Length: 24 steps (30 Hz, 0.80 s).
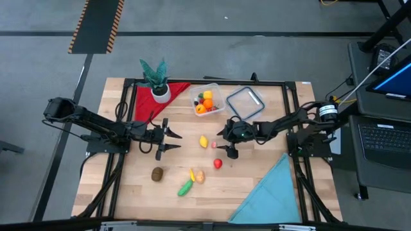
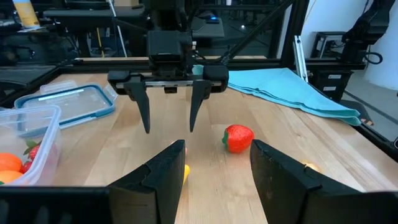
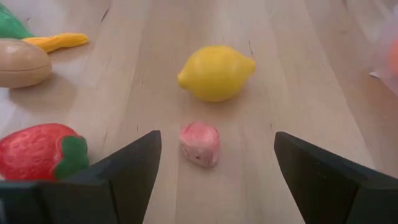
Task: Pick and placing Produce into tupperware
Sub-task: Put the pink peach into the transparent container
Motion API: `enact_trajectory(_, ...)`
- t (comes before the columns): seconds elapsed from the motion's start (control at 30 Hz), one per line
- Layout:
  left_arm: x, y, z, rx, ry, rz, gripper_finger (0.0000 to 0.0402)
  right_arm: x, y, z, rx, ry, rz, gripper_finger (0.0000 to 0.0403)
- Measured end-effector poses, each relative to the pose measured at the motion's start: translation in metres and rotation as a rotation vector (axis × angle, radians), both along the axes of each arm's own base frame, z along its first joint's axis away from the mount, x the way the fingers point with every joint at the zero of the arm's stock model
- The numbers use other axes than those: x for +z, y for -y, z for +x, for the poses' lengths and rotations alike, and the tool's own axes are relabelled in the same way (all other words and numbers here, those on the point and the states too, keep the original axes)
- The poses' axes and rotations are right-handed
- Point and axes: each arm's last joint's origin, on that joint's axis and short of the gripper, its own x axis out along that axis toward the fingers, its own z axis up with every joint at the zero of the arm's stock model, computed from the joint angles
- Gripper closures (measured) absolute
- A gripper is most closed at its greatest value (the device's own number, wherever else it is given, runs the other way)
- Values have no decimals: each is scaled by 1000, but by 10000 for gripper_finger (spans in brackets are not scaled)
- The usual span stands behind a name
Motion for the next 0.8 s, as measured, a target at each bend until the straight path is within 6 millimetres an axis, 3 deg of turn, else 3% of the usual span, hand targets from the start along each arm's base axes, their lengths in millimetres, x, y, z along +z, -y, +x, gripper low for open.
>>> enact_trajectory(0.27, 0, 0, 0, -1, 0, 0, 227, -12, -1, 3, -9, -14, 27, 89)
enact_trajectory(0.8, 0, 0, 0, 0, 0, 0, 227, -12, -12, 4, 73, -2, 24, 89)
